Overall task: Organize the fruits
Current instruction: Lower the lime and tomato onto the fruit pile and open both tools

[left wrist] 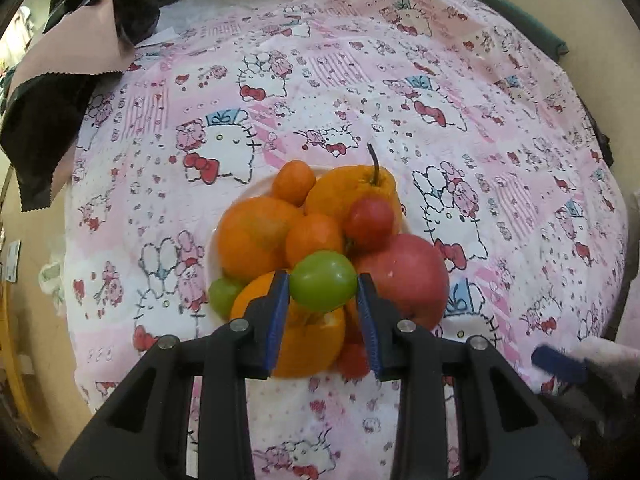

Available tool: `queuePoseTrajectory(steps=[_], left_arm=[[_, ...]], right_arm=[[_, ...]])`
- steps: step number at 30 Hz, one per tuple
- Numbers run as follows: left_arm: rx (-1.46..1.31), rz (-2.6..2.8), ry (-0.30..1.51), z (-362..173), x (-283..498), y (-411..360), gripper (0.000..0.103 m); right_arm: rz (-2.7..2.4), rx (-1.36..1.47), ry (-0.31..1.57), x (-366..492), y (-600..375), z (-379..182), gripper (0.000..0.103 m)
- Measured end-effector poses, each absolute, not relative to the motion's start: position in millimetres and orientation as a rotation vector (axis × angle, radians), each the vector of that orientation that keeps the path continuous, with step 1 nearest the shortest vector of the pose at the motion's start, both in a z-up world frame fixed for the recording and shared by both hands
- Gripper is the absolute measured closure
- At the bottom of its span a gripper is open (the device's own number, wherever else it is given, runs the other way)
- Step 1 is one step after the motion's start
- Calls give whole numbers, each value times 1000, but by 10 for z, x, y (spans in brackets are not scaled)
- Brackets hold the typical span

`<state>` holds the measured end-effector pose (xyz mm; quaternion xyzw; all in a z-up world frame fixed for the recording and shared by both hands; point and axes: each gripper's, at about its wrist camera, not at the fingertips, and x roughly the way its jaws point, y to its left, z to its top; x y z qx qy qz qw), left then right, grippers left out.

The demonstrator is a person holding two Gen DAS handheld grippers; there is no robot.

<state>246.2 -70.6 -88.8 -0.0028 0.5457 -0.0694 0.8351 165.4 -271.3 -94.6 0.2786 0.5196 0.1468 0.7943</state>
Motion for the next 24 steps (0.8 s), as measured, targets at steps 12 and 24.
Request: queuePoseTrajectory(steps=[12, 24], left_arm=[[64, -128, 1165, -973, 2519, -881, 71], [55, -71, 1151, -922, 2494, -755, 27]], right_arm=[[386, 671, 1127, 1674, -2685, -953, 13], [389, 700, 1131, 1664, -2714, -967, 13]])
